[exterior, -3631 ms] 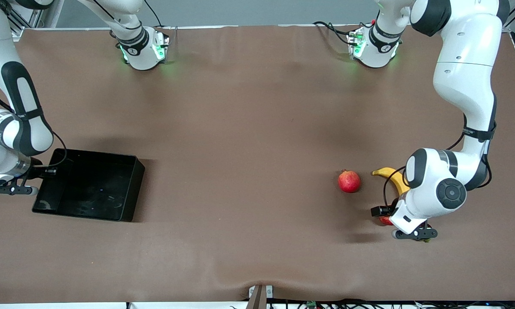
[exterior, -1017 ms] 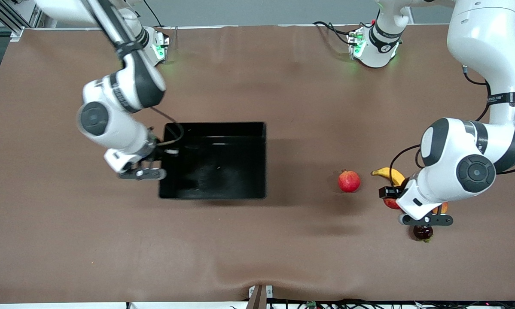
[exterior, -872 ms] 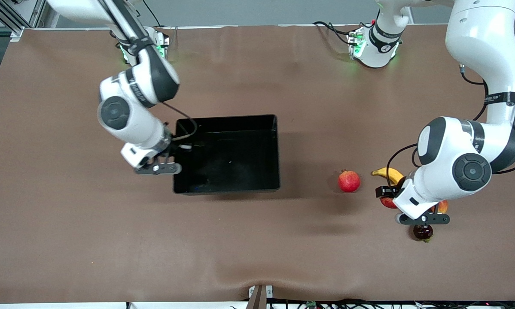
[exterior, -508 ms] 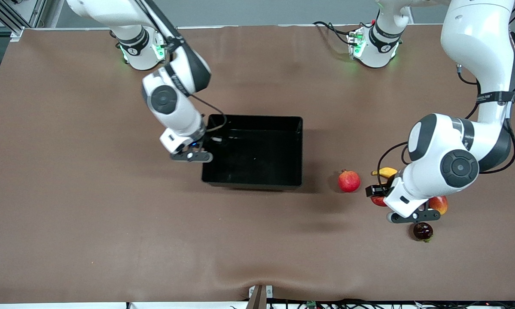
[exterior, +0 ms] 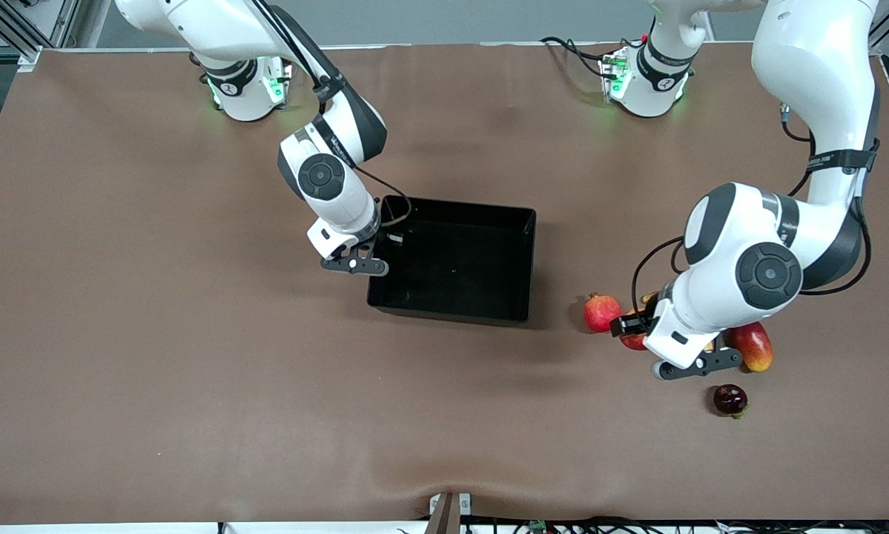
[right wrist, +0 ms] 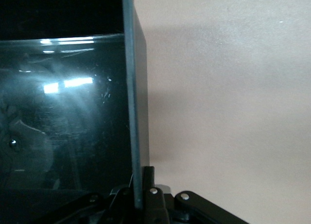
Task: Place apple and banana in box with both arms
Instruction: 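Lift the apple with the left gripper while the right gripper withdraws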
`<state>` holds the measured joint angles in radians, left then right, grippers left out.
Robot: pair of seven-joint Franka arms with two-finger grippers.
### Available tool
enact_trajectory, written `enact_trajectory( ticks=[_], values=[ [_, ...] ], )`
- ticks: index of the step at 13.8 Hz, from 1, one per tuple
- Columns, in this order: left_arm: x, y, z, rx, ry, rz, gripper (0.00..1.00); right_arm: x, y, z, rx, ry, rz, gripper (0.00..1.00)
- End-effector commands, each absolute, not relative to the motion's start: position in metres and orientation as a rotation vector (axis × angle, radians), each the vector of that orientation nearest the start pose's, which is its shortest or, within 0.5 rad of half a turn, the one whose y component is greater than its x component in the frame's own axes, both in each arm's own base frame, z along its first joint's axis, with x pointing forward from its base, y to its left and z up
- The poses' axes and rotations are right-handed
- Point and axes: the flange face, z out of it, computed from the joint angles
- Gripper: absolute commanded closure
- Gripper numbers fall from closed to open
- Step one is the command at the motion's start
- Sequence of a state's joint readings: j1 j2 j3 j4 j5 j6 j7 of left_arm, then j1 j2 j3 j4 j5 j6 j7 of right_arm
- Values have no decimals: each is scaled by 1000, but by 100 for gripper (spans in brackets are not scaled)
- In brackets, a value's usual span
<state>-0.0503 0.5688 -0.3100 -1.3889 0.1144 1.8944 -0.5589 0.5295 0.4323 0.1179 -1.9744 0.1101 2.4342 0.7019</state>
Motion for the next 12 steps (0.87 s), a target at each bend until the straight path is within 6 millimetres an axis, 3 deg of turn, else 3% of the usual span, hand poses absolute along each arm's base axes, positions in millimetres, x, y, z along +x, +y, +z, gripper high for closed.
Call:
enact_trajectory(
  ticks=[1,2,3,4,6,9,11,12],
  values=[
    [662,-228,403,-3181,-410,113,100,496,376,243,-3002,271,52,100],
    [659,-237,404,-3179,-457,118,100,497,376,242,-2999,281,49,98],
    [655,-246,405,-3178,-481,121,100,497,376,241,-3001,283,50,53],
    [651,-257,405,-3177,-487,127,100,498,375,241,-3000,288,50,1],
    [644,-271,405,-3172,-506,133,100,502,372,248,-2996,322,50,0],
    [628,-305,401,-3144,-575,148,100,515,363,290,-2953,356,-31,0],
    [617,-317,393,-3133,-571,179,100,528,337,319,-2948,410,-40,0],
    [606,-333,386,-3114,-574,185,100,540,313,335,-2947,453,-43,0]
  ],
)
